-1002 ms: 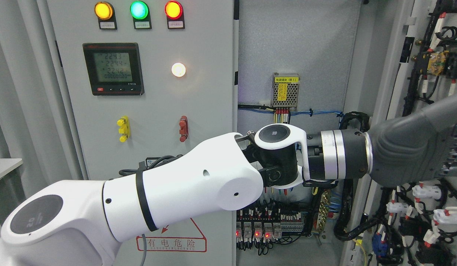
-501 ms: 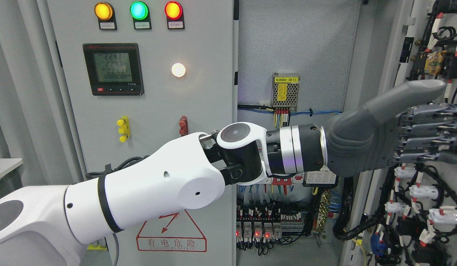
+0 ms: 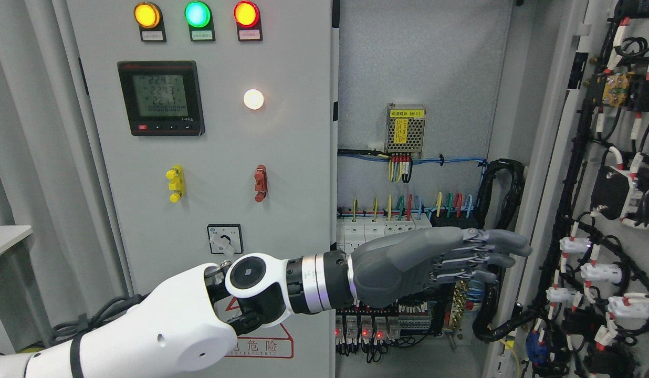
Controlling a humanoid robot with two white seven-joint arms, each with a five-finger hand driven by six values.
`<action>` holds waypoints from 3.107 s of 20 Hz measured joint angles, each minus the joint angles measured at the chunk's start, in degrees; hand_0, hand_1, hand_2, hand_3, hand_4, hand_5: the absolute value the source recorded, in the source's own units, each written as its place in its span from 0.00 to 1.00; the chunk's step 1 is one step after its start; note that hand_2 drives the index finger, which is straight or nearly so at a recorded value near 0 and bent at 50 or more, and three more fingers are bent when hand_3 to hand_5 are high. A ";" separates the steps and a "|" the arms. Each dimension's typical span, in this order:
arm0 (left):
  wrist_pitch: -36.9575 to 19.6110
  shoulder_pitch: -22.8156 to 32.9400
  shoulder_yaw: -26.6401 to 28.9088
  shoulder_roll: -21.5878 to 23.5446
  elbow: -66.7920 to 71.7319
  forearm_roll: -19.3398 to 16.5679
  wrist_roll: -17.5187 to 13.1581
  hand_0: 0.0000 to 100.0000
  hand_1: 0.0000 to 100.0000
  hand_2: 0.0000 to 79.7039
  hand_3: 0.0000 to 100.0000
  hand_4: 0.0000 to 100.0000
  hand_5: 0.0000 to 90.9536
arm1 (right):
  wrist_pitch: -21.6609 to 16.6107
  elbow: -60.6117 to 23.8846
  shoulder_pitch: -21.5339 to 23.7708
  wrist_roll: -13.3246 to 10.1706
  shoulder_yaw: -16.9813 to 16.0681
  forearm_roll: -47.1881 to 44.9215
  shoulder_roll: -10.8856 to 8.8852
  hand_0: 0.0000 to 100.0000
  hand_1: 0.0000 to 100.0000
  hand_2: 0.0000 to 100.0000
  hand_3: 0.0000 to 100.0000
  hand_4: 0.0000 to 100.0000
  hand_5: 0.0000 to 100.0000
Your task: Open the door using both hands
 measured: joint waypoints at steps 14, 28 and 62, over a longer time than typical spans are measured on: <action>-1.48 58.56 17.06 5.51 4.41 -27.60 0.42 0.30 0.00 0.03 0.03 0.04 0.00 | -4.96 -11.25 3.52 -0.20 1.25 1.09 0.00 0.22 0.00 0.00 0.00 0.00 0.00; -1.79 73.04 31.75 -12.64 55.11 -31.27 16.43 0.30 0.00 0.03 0.03 0.04 0.00 | -4.43 -43.91 9.94 -0.36 3.84 2.14 0.00 0.22 0.00 0.00 0.00 0.00 0.00; 7.25 71.66 45.20 -24.53 88.86 -37.06 20.11 0.30 0.00 0.04 0.03 0.04 0.00 | -7.33 -81.93 -13.92 -0.27 7.55 2.24 0.00 0.22 0.00 0.00 0.00 0.00 0.00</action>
